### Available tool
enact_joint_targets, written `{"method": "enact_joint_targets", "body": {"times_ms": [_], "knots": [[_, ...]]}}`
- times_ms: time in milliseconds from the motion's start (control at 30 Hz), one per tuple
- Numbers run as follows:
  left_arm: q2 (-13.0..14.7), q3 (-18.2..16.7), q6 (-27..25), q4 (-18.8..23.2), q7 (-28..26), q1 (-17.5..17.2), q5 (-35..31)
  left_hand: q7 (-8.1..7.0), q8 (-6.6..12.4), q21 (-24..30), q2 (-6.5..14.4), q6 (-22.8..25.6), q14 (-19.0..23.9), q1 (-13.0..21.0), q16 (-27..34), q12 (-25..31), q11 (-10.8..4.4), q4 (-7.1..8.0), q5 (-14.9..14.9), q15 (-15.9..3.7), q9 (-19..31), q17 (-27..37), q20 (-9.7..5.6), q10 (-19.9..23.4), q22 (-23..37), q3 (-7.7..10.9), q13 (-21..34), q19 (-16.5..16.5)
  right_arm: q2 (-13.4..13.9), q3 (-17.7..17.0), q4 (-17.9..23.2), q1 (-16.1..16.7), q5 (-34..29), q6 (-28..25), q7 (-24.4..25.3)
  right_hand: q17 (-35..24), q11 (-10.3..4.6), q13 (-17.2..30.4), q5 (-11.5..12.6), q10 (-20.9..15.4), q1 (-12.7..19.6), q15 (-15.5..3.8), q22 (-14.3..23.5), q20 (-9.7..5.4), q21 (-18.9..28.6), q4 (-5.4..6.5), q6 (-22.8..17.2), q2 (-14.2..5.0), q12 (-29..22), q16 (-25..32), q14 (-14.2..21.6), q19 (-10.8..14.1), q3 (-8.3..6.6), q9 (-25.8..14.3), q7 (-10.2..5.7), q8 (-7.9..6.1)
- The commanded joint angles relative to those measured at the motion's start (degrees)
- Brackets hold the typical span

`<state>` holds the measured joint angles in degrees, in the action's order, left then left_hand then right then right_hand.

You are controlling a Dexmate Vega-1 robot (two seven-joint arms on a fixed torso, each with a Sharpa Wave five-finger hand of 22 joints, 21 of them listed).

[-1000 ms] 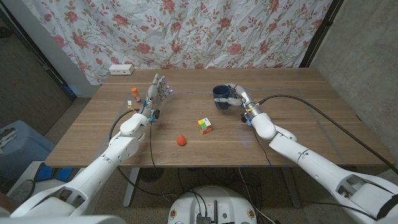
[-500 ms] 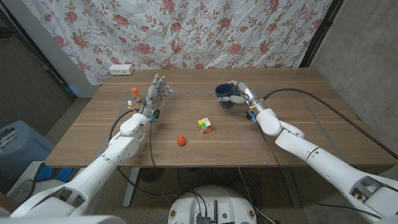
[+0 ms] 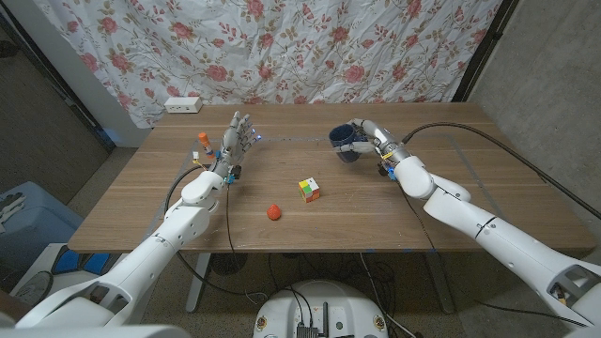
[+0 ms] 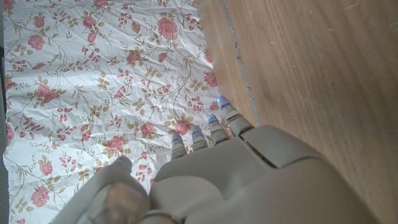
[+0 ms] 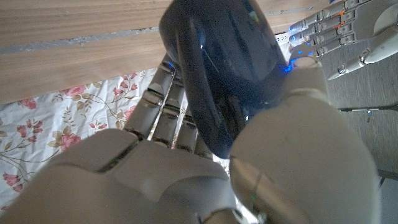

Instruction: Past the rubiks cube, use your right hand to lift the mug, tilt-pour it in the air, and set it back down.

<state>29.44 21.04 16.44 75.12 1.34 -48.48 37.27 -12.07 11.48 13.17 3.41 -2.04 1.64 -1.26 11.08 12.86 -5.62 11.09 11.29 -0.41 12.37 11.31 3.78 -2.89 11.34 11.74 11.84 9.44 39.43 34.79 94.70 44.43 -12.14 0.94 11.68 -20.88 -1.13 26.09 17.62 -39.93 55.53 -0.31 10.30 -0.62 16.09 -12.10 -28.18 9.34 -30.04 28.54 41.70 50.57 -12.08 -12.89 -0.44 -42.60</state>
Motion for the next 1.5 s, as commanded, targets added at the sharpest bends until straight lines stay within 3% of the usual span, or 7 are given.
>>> {"method": "enact_joint_targets", "body": {"times_ms": [33,533,1500], "knots": [[0.0,0.0,0.0,0.0,0.0,0.0,0.0,-0.35,0.15,0.4,6.8,-0.1,0.5,-0.2,0.3,0.2,-0.35,0.07,0.2,-0.24,0.2,0.3,-0.03,-0.2,0.2,0.34,0.3,0.5,4.1,0.1,5.4,-1.5,-1.8,-7.3,-6.1,-0.1,-8.28,0.5,0.5,-9.1,9.7,-12.00,0.2,0.12,0.1,2.58,-8.7,-9.20,-0.4,-0.3,4.5,0.4,-3.88,-0.1,-7.71,-0.64],[0.0,0.0,0.0,-0.1,0.0,0.1,0.0,-0.37,0.14,0.4,6.8,-0.1,0.5,-0.2,0.3,0.2,-0.33,0.07,0.2,-0.20,0.2,0.3,-0.02,-0.2,0.2,0.34,0.3,0.5,7.9,2.0,9.2,-4.7,-6.5,-12.3,-13.1,-0.2,-8.50,0.4,0.6,-9.6,9.5,-11.95,0.2,0.09,0.0,2.88,-9.1,-9.42,-0.2,-0.4,4.9,0.5,-3.99,0.0,-7.78,-0.89],[0.0,0.0,0.0,0.0,0.0,0.0,0.0,-0.41,0.13,0.4,6.8,-0.1,0.5,-0.2,0.3,0.2,-0.41,0.07,0.3,-0.23,0.2,0.3,-0.02,-0.2,0.2,0.34,0.3,0.5,9.7,7.7,9.7,-14.2,-20.8,-15.3,-29.0,-0.6,-9.32,0.6,0.8,-11.5,9.7,-12.28,0.2,-0.43,0.0,2.99,-10.4,-9.95,-0.4,-0.3,6.3,1.0,-4.19,0.1,-8.40,-1.65]]}}
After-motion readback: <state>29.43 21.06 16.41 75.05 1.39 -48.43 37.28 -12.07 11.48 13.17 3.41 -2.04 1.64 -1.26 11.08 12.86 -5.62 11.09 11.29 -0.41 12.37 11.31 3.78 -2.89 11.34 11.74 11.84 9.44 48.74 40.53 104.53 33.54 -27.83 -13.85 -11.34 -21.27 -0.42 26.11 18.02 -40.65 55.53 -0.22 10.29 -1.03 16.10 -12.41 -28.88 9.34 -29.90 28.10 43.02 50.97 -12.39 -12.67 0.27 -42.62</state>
